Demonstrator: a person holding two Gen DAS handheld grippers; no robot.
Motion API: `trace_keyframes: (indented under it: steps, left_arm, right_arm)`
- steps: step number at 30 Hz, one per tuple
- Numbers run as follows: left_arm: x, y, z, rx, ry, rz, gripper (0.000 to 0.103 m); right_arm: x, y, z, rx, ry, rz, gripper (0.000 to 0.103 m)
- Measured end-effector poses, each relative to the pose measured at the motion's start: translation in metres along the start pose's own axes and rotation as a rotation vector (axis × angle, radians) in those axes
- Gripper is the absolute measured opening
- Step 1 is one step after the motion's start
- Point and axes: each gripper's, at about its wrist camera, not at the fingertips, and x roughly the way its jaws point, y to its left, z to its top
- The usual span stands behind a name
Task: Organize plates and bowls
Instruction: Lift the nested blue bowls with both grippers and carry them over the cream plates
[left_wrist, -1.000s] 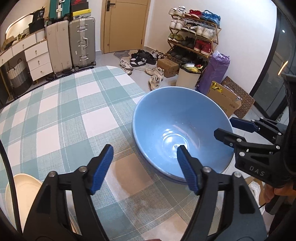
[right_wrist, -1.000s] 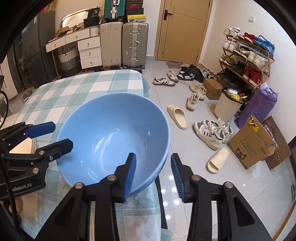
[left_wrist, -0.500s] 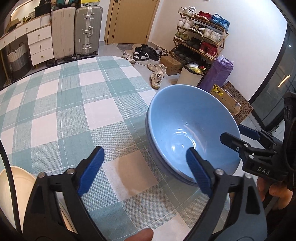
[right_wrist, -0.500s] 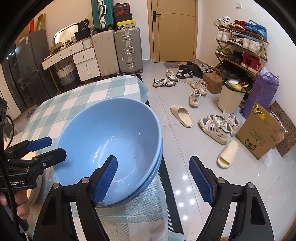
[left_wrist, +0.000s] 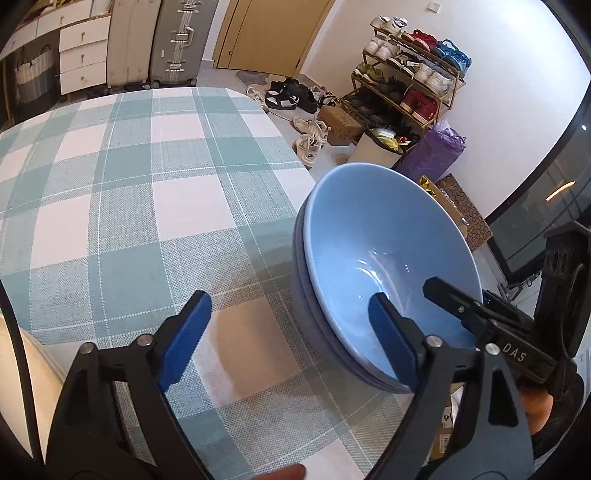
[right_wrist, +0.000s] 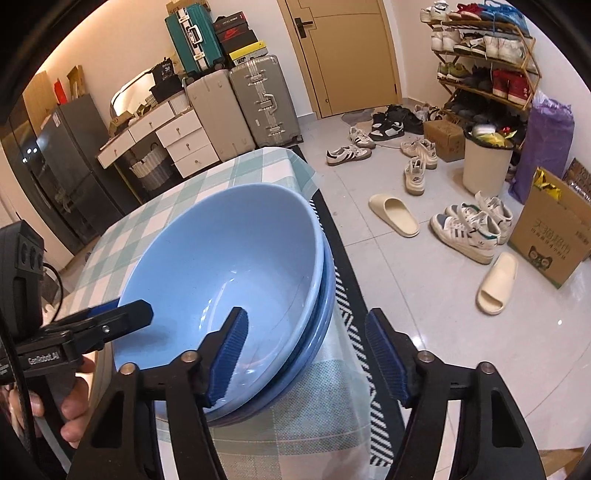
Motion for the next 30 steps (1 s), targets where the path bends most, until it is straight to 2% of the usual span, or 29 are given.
trace_keyframes:
  steps: [1,3,6,8,10,15,22,30]
  left_arm:
    - [0.002,-0.001,-0.001,0.008,0.001,0.004,0.071]
    - [0.003,-0.003,-0.001,0.013,0.002,-0.022,0.063]
    - [0.004,-0.006,0.0,0.014,0.005,-0.041,0.05]
    - [0.003,-0.009,0.001,0.018,0.012,-0.068,0.036]
    - [0.003,-0.015,0.001,0.041,0.012,-0.063,0.03]
    - [0.001,-0.025,0.0,0.082,-0.003,-0.011,0.03]
    - [-0.009,-0.026,-0.004,0.087,-0.013,0.004,0.03]
    - [-0.039,-0.025,-0.007,0.086,-0.048,0.011,0.03]
  right_arm:
    - [0.0,-0.001,0.0,0.006,0.0,0.012,0.058]
    - [0.0,0.0,0.0,0.006,-0.001,0.03,0.045]
    - [0.0,0.007,0.0,-0.012,-0.006,0.031,0.039]
    - [-0.002,0.01,-0.001,-0.022,-0.008,0.023,0.037]
    - [-0.001,0.011,-0.001,-0.029,-0.009,0.016,0.037]
    - [-0.003,0.01,-0.001,-0.031,-0.009,0.002,0.036]
    - [-0.007,0.015,-0.003,-0.043,-0.013,-0.005,0.036]
    - [-0.023,0.027,-0.004,-0.067,-0.035,-0.003,0.036]
